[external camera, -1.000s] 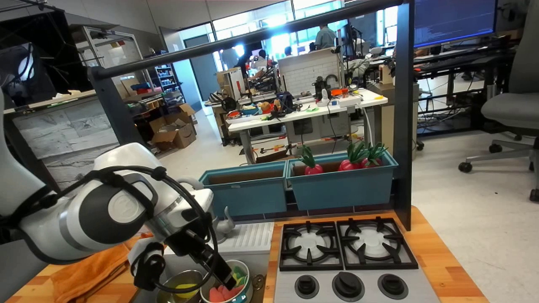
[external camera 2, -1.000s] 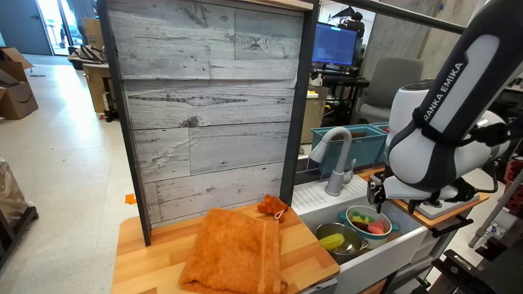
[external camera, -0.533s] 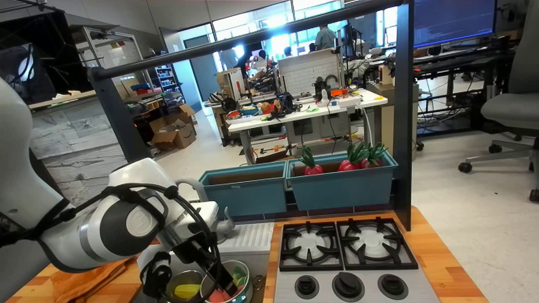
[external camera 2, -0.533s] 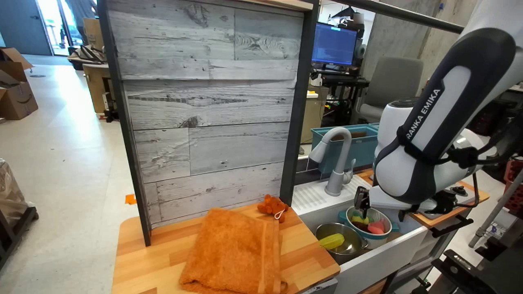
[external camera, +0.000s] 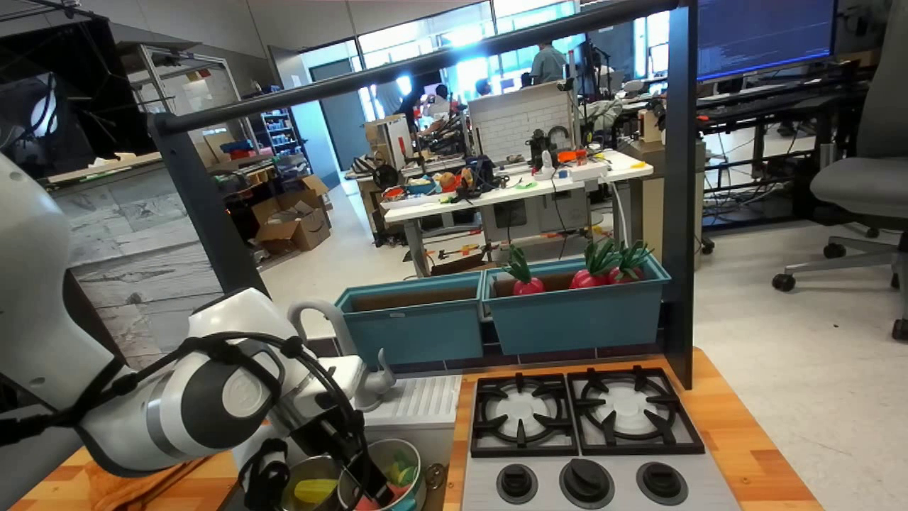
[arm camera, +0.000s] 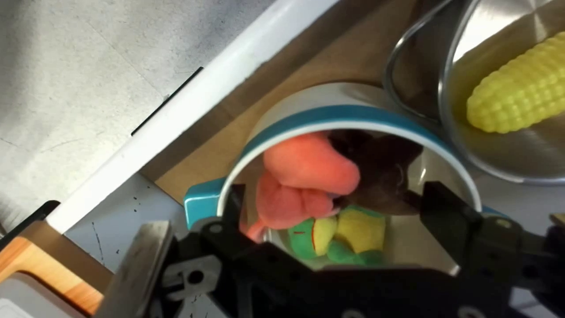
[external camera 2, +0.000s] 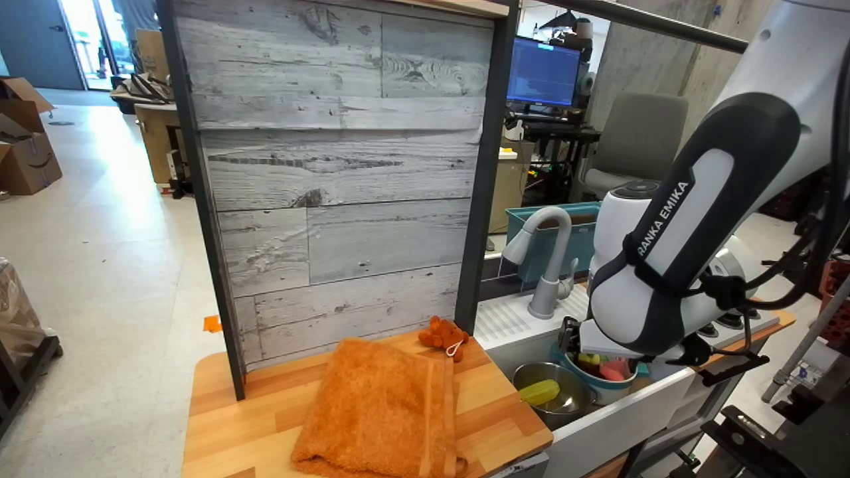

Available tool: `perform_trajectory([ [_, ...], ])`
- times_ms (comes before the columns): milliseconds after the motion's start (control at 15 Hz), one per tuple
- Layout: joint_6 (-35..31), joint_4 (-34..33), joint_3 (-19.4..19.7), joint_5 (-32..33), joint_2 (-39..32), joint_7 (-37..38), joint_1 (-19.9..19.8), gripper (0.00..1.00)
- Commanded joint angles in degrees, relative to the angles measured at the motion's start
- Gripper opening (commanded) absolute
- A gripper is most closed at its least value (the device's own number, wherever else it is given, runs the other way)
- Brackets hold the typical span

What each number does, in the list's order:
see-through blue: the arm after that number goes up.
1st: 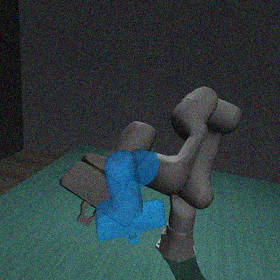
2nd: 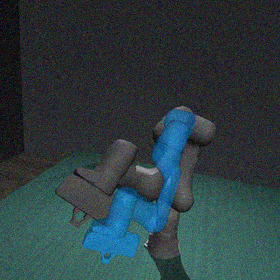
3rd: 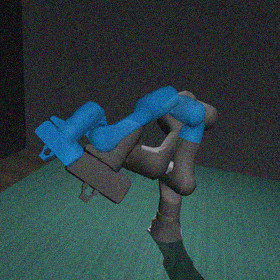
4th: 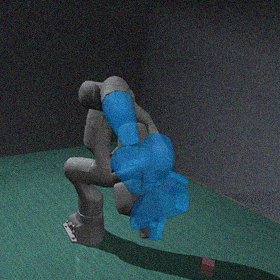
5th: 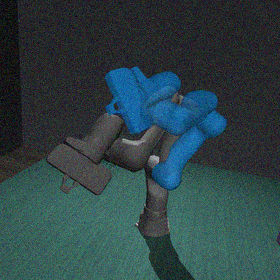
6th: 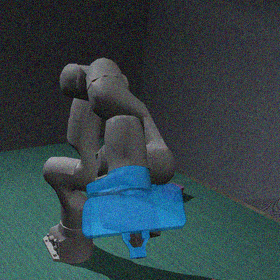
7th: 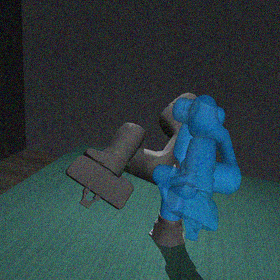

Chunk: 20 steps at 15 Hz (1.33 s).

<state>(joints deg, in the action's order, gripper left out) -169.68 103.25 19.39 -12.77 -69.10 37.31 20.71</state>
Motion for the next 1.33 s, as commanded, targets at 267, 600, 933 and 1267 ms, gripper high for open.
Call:
perform_trajectory([
  [267, 3.1, -4.3, -0.7, 0.1, -2.6, 0.4, -1.4, 0.69],
  [600, 4.8, -5.3, -1.5, 0.5, -2.8, 0.0, -2.1, 0.31],
  [933, 2.4, 2.8, -0.4, 1.0, 4.7, -0.7, 0.6, 0.01],
  [1267, 2.1, 16.4, 2.4, 0.9, 17.9, 0.2, 3.1, 0.03],
])
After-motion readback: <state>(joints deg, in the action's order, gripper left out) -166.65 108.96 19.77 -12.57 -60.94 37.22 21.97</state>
